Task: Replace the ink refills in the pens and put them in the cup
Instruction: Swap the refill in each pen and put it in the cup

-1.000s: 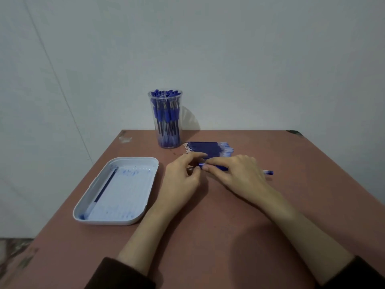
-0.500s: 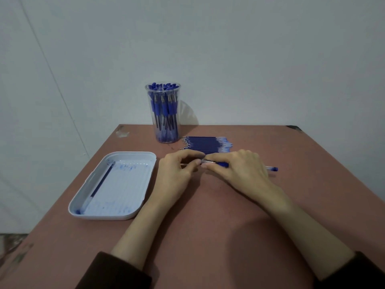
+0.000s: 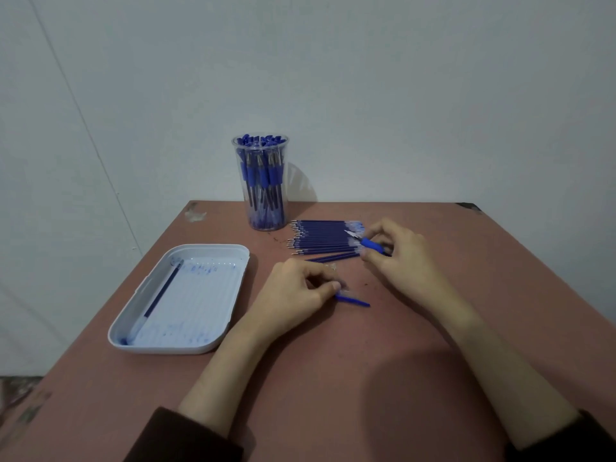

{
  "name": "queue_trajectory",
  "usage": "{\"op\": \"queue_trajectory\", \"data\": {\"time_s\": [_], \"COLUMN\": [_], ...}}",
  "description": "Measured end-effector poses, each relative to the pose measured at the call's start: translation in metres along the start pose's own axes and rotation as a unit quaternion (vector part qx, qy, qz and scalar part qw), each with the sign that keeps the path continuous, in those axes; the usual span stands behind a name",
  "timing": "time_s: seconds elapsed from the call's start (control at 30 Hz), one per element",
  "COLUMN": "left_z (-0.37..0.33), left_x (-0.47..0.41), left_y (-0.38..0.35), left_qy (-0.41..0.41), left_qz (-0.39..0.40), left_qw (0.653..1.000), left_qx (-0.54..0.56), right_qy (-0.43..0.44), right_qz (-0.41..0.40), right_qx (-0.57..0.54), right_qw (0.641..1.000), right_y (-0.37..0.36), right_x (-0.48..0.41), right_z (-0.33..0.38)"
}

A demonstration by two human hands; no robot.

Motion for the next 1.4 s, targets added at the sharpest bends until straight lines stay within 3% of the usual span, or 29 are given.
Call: {"op": "queue_trajectory", "data": {"time_s": [0.1, 0.17, 0.3, 0.5, 0.57, 0.7, 0.77, 0.97, 1.07, 1.27, 1.4], "left_z": [0.002, 0.001, -0.004, -0.005, -0.005, -0.002, -0.002, -0.010, -0.005, -0.005, 0.005], "left_x": [-0.001, -0.002, -0.001, -0.005, -0.005, -0.006, -0.006, -0.007, -0.008, -0.006, -0.007], "left_y": [-0.001, 0.003, 0.005, 0.003, 0.004, 0.009, 0.009, 0.009, 0.010, 0.011, 0.018], "left_qy": [0.002, 0.012, 0.053, 0.065, 0.061, 0.062, 0.072, 0.093, 0.100, 0.070, 0.094], "left_qz": [0.006, -0.016, 0.022, 0.056, 0.045, -0.027, -0.041, 0.035, -0.006, -0.049, -0.130], "left_qw": [1.000, 0.993, 0.919, 0.858, 0.844, 0.849, 0.843, 0.785, 0.801, 0.833, 0.838], "left_qx": [0.012, 0.119, 0.390, 0.506, 0.532, 0.524, 0.531, 0.612, 0.590, 0.546, 0.522], "right_qy": [-0.019, -0.049, -0.099, -0.141, -0.120, -0.024, 0.006, -0.025, -0.037, 0.004, 0.037], "right_qz": [0.002, 0.032, 0.101, 0.167, 0.147, 0.064, 0.048, -0.005, -0.036, 0.023, 0.004], "right_qx": [-0.158, -0.249, -0.372, -0.458, -0.446, -0.344, -0.315, -0.260, -0.251, -0.215, -0.091], "right_qw": [0.987, 0.967, 0.917, 0.862, 0.875, 0.937, 0.948, 0.965, 0.967, 0.976, 0.995], "right_y": [-0.006, -0.009, -0.016, -0.023, -0.023, -0.027, -0.030, -0.033, -0.027, -0.028, -0.019], "right_x": [0.003, 0.006, 0.009, 0.014, 0.014, 0.012, 0.012, 0.006, 0.003, 0.005, 0.006], "right_z": [0.009, 0.014, 0.029, 0.038, 0.039, 0.039, 0.038, 0.022, 0.017, 0.022, 0.020]}}
Point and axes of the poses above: each hand's wrist, its own x-axis away from the middle knuckle, its own y-axis out of the back of the hand, z = x × y, the point moved 3 cm from there along -x, towards the middle knuckle, and after that the axes turned 9 degrees about y, right-handed, at the moved point
